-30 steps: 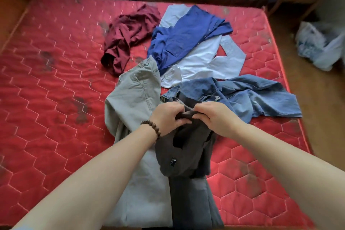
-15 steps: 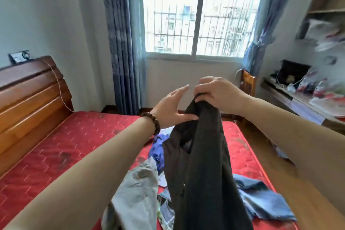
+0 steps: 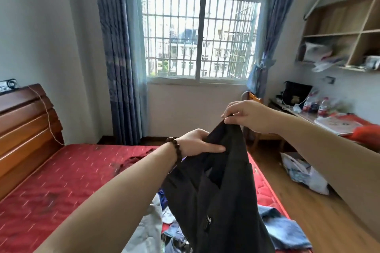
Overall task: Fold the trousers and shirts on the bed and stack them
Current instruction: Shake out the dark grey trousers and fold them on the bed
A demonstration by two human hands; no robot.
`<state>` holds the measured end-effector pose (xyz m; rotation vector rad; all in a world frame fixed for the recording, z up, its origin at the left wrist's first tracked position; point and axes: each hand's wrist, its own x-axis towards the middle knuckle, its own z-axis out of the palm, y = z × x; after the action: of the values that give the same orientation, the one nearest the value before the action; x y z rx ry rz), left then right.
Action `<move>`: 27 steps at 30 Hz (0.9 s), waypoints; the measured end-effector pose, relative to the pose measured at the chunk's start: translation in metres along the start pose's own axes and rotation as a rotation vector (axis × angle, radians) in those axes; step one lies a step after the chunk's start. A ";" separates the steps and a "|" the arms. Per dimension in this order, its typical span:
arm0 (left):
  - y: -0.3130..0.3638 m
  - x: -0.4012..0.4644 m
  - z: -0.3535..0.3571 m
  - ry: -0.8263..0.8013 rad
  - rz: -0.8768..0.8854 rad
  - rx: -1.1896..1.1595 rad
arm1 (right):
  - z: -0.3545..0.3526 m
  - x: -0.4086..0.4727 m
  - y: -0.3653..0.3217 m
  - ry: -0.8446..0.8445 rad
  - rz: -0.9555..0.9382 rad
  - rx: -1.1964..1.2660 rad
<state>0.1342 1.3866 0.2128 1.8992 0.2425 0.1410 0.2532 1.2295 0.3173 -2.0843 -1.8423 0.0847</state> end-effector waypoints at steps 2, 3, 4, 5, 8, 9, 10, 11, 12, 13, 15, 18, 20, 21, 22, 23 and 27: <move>0.000 -0.001 -0.001 0.094 0.034 0.145 | 0.002 -0.005 0.010 -0.031 0.074 0.025; 0.002 -0.001 -0.002 0.149 0.063 0.216 | 0.005 -0.007 0.013 -0.050 0.109 0.049; 0.006 -0.001 -0.002 0.202 0.093 0.282 | 0.009 -0.007 0.015 -0.039 0.128 0.073; 0.012 -0.001 -0.004 0.253 0.124 0.343 | 0.013 -0.006 0.015 0.007 0.130 0.090; 0.034 -0.004 -0.021 0.423 0.194 0.539 | 0.021 0.007 0.013 0.248 0.106 0.214; 0.044 -0.007 -0.030 0.474 0.208 0.604 | 0.020 0.014 0.009 0.303 0.094 0.277; 0.054 -0.011 -0.042 0.518 0.217 0.657 | 0.018 0.022 0.004 0.351 0.082 0.344; 0.065 -0.015 -0.054 0.556 0.227 0.694 | 0.014 0.031 -0.003 0.393 0.074 0.412; 0.079 -0.019 -0.067 0.590 0.235 0.720 | 0.009 0.042 -0.011 0.432 0.059 0.488; 0.093 -0.025 -0.079 0.624 0.242 0.746 | 0.003 0.052 -0.021 0.473 0.030 0.564; 0.121 -0.036 -0.103 0.684 0.268 0.791 | -0.012 0.073 -0.042 0.573 -0.022 0.646; 0.145 -0.060 -0.132 0.687 0.283 0.764 | -0.035 0.102 -0.068 0.711 -0.037 0.657; 0.139 -0.082 -0.146 0.619 0.169 0.767 | -0.045 0.116 -0.078 0.733 -0.046 0.681; 0.128 -0.092 -0.152 0.572 0.086 0.790 | -0.048 0.123 -0.080 0.737 -0.045 0.702; 0.113 -0.100 -0.159 0.534 0.003 0.807 | -0.050 0.127 -0.080 0.746 -0.041 0.717; 0.096 -0.108 -0.165 0.517 -0.069 0.814 | -0.051 0.131 -0.080 0.751 -0.041 0.730; 0.030 -0.131 -0.175 0.520 -0.225 0.741 | -0.044 0.144 -0.075 0.743 -0.017 0.716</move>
<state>-0.0280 1.5060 0.3026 2.5178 0.9645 0.4398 0.2157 1.3662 0.4084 -1.3352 -1.1383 -0.0321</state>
